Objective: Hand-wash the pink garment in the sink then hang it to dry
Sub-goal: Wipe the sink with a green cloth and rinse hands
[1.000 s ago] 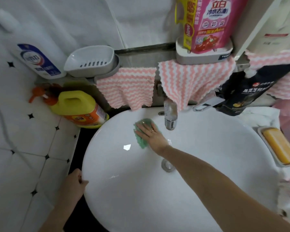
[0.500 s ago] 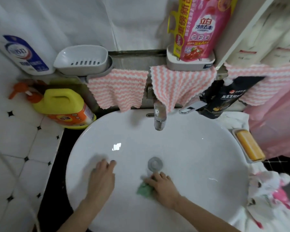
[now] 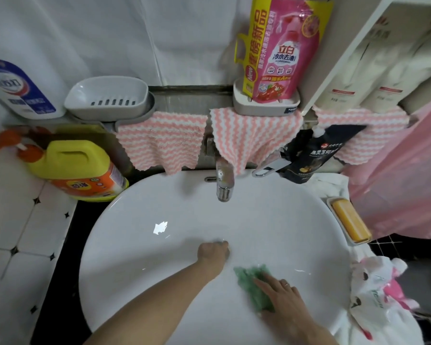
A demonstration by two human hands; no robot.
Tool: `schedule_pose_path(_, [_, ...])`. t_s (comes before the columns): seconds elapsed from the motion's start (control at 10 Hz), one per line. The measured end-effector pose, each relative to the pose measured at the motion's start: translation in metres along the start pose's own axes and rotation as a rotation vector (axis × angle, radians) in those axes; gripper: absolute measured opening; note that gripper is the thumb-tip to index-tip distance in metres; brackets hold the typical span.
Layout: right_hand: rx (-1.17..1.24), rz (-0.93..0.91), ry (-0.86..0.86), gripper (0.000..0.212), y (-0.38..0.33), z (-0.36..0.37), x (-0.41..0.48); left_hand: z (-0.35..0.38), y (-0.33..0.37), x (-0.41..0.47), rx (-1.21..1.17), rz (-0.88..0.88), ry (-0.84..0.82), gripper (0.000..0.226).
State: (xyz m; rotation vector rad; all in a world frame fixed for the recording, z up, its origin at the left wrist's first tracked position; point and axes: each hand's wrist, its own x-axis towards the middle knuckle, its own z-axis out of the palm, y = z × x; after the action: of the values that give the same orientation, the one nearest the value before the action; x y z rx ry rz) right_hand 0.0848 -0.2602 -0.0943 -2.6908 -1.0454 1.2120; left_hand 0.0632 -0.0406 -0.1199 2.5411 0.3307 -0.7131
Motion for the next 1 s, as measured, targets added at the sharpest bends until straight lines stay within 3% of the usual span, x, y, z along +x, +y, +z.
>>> schedule_pose_path(0.1, [-0.066, -0.006, 0.045, 0.087, 0.001, 0.001, 0.001, -0.005, -0.002, -0.005, 0.093, -0.166, -0.01, 0.015])
schedule_pose_path(0.2, [-0.109, 0.064, 0.066, 0.08, -0.003, 0.005, 0.003, -0.008, -0.009, -0.007, 0.335, -0.059, -0.181, 0.042])
schedule_pose_path(0.3, [-0.075, 0.061, 0.184, 0.059, -0.004, 0.015, 0.008, -0.015, -0.011, -0.01, 0.248, -0.155, -0.199, 0.051])
schedule_pose_path(0.5, [0.087, 0.004, 0.298, 0.024, -0.012, 0.018, 0.016, -0.013, -0.02, -0.008, 0.206, -0.107, -0.178, 0.055])
schedule_pose_path(0.6, [0.251, 0.021, 0.199, 0.025, -0.017, 0.015, 0.013, -0.008, -0.024, -0.008, 0.242, -0.084, -0.147, 0.053])
schedule_pose_path(0.7, [0.183, -0.031, 0.119, 0.057, -0.015, 0.015, 0.014, -0.005, -0.024, -0.009, 0.228, -0.082, -0.121, 0.051])
schedule_pose_path(0.8, [0.005, 0.009, 0.12, 0.038, -0.017, 0.014, 0.004, -0.002, -0.025, -0.008, 0.211, -0.064, -0.093, 0.05])
schedule_pose_path(1.0, [-0.043, 0.116, 0.237, 0.033, -0.005, 0.035, -0.01, -0.001, -0.025, -0.011, 0.197, -0.064, -0.062, 0.05])
